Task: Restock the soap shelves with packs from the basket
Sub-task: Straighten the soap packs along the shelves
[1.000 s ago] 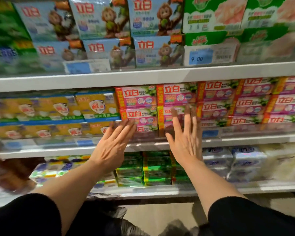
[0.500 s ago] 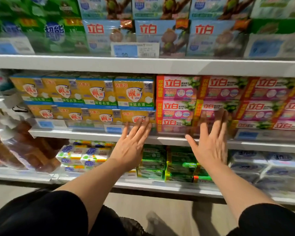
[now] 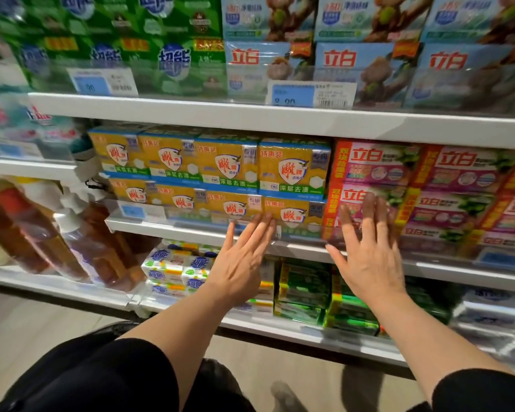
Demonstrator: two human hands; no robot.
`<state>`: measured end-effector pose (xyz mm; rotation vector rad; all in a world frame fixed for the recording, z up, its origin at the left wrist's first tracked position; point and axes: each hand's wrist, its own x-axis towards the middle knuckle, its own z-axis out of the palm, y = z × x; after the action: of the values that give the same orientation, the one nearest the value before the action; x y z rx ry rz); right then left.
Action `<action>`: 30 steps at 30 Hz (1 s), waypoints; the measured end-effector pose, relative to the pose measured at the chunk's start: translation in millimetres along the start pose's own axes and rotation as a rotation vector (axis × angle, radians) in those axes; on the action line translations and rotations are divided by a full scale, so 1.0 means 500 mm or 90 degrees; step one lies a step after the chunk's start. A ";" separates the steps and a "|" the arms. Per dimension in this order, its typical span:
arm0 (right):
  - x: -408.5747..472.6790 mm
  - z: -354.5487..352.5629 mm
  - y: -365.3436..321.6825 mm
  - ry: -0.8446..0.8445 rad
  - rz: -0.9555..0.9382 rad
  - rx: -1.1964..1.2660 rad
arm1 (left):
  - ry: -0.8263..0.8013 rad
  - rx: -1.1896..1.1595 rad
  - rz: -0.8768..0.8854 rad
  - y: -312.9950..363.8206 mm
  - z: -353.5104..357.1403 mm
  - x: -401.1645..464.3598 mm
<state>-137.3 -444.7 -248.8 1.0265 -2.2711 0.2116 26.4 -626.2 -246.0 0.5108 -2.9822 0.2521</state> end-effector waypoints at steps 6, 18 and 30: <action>0.003 -0.001 -0.004 -0.041 0.029 0.004 | -0.008 -0.002 0.014 -0.008 0.000 0.000; -0.016 0.013 -0.153 -0.019 -0.141 0.098 | -0.040 -0.035 -0.134 -0.057 -0.016 -0.063; -0.073 0.074 -0.303 -0.155 -0.274 0.099 | -0.180 -0.104 -0.230 -0.262 0.099 -0.222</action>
<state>-27.5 -539.9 -315.9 1.6713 -2.1997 0.0835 171.1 -721.3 -289.9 1.1280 -3.0534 -0.1032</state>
